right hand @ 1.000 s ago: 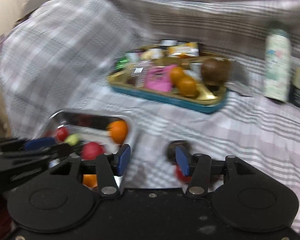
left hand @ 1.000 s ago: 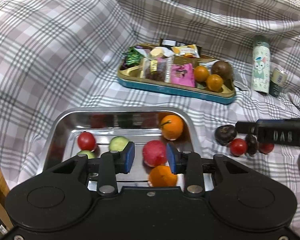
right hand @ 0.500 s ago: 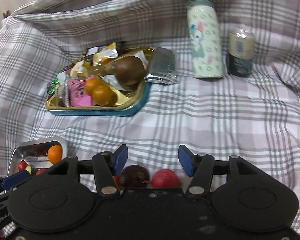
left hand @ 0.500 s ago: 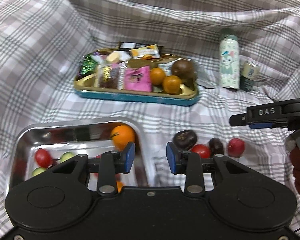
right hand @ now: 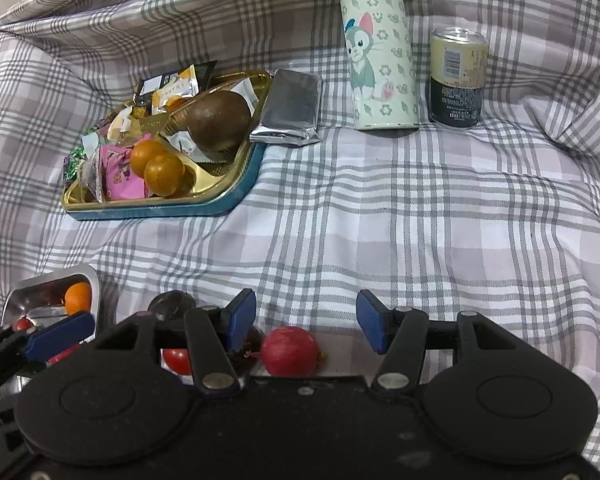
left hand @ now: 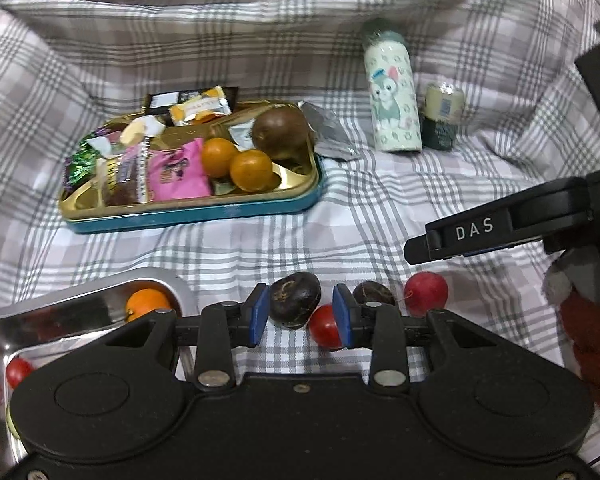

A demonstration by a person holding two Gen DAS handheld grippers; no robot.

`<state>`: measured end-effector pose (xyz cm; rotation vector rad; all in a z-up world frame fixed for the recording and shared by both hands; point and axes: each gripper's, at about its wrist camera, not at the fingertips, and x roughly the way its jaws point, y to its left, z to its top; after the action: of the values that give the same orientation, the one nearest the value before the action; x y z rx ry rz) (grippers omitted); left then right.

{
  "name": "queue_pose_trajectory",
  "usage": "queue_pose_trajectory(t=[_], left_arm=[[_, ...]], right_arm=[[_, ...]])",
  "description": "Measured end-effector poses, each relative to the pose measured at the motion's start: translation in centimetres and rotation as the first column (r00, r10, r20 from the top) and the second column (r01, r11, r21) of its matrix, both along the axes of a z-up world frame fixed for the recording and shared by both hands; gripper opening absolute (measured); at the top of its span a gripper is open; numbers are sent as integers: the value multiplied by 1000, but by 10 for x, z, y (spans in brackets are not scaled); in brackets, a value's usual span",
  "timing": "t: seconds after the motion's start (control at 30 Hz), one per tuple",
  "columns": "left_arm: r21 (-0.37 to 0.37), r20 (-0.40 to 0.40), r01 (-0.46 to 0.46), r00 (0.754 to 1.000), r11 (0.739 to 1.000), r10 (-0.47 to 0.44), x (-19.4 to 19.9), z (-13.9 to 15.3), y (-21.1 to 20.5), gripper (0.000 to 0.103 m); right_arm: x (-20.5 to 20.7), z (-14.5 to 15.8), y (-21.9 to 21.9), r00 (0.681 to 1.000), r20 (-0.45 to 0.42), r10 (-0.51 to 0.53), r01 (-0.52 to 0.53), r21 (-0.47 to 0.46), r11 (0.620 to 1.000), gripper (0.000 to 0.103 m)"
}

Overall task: Organize fruits
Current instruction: 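Reach the left tool to a dark purple plum while the right tool reaches a red plum, then close the left tool on the dark plum while the right tool grasps the red plum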

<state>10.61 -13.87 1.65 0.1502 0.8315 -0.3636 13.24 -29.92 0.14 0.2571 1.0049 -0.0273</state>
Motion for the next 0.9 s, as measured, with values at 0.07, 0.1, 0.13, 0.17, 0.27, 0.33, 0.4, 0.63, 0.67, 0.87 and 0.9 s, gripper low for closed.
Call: queue_pose_trajectory(t=[0.07,0.1,0.13,0.17,0.27,0.33,0.4,0.63,0.67,0.87,0.9], left_arm=[[4,-4,13,1000,1000,-13,4,-3,-3,44],[4,-6,18,1000,1000,-18,6,-4,-3,44],[4,-8,25,1000,1000,-25,8,-5,-4,44],[4,-9,33,999,999,-33,10,-5,-5,44],[10,-8,56,998,998,-56,15,-7,-9,44],[10,-7,62,998,998,-62,17,-10,-10,44],[6,-15,63,998,998,-63,20,-13,-8,44],[4,-38,74,997,997,-74,25,-26,-2,44],[-2,-40,72,997,997,-72,27,-27,-1,44],[-66,-73,58,995,996,-63,34,-30,10,45],[-74,-79,52,995,996,-58,35,-30,12,47]], right_arm=[[1,-1,0,1000,-14,1,-1,4,1000,59],[1,-2,0,1000,-18,-1,1,7,1000,59],[1,-2,0,1000,-22,-4,4,9,1000,59],[1,-3,0,1000,-24,-6,6,7,1000,59],[2,-4,0,999,-31,-14,14,-3,1000,58],[3,-6,-1,999,-39,-19,19,2,1000,58],[3,-7,-2,999,-46,-26,26,6,1000,58],[3,-7,-2,999,-44,-23,22,-5,1000,58],[3,-7,-2,999,-45,-21,21,-9,1000,58],[4,-8,-2,998,-56,-20,20,8,1000,58],[5,-8,-2,998,-59,-16,17,19,1000,58]])
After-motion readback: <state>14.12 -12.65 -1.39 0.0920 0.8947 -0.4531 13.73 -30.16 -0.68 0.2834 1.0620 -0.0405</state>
